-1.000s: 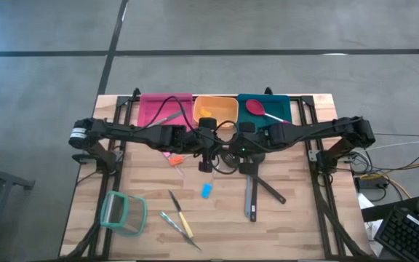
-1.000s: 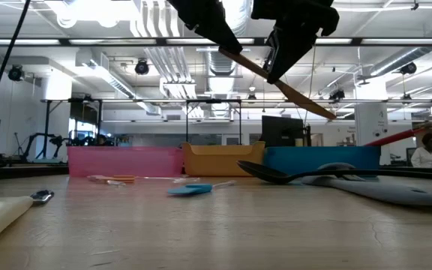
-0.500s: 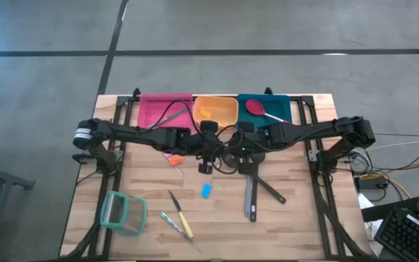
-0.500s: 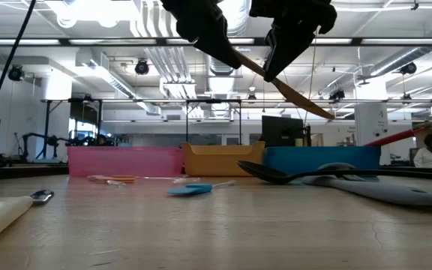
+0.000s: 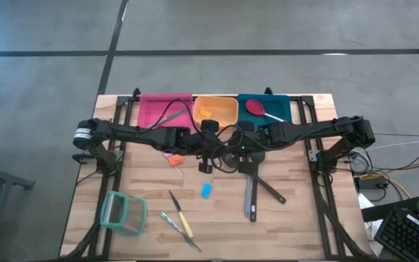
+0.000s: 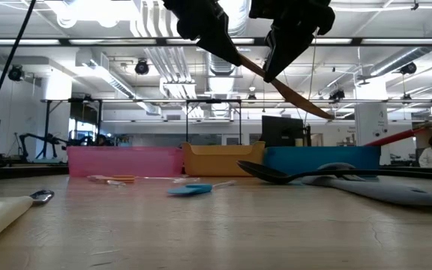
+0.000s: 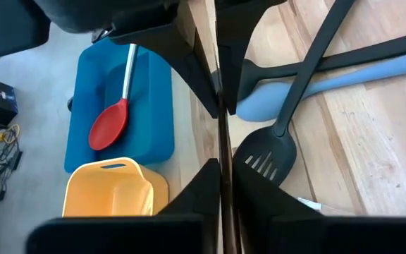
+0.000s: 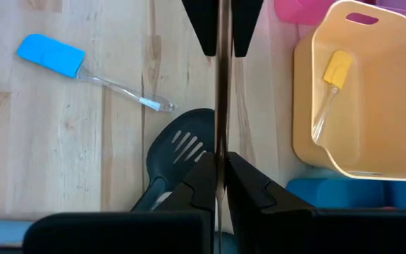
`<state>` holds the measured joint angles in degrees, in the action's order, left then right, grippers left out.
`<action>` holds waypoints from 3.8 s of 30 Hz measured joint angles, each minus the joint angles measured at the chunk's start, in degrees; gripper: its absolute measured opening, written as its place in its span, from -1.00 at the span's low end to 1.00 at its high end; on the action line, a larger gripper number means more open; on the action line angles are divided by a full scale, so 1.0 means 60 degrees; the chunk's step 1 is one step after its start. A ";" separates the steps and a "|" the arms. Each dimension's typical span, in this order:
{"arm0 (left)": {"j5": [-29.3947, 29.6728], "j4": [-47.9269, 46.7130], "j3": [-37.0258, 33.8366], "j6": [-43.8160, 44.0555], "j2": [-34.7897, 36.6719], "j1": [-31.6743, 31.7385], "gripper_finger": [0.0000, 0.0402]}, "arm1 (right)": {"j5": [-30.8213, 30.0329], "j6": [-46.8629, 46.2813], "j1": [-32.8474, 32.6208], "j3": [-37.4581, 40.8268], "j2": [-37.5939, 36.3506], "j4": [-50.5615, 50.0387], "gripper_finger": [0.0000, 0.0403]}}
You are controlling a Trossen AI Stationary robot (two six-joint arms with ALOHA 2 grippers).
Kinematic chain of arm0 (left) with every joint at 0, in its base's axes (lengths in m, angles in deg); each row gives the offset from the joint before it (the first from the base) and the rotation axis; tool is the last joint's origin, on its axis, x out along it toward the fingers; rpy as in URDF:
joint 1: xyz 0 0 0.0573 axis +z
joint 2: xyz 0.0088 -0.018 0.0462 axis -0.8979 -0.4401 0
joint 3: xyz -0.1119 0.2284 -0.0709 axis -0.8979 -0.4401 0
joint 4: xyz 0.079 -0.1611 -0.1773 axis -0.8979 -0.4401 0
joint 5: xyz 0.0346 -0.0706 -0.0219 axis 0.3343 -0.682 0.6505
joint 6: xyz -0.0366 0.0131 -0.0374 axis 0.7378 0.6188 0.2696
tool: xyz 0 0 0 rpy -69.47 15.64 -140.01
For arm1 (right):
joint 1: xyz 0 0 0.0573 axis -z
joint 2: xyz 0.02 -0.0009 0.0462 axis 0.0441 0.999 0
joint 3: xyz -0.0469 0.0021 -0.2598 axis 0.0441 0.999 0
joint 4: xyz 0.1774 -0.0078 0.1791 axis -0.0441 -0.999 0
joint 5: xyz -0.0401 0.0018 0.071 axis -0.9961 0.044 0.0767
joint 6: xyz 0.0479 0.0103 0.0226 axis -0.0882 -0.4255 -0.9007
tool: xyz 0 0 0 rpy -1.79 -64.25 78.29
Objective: Pick & Place Kitchen Items
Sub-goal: Put the brown knife into the red bin, then put the black spoon into the blue bin
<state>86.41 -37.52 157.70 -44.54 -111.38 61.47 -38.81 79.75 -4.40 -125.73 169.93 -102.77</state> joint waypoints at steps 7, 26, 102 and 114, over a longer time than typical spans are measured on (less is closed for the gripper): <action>0.0001 -0.0074 0.0000 -0.0039 0.0000 0.0011 -0.89 | -0.0007 -0.0010 0.0004 0.0000 0.0004 0.0012 -0.94; 0.1784 -0.3004 -0.0148 0.0937 0.1412 0.0792 -0.89 | -0.0007 -0.0801 0.0007 0.0044 -0.1057 -0.0333 -0.41; -0.1115 -0.1044 -0.6786 -0.0231 0.2040 0.8459 -0.78 | -0.0608 -0.0253 0.0197 0.0856 -0.1894 0.0938 -0.50; -0.1106 -0.1402 -0.6819 0.0367 0.2934 0.8448 -0.15 | -0.0608 -0.0247 0.0197 0.0877 -0.1894 0.0936 -0.61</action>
<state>79.78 -45.93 116.79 -42.34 -93.78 112.16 -42.46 78.26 -3.22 -120.47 158.56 -97.16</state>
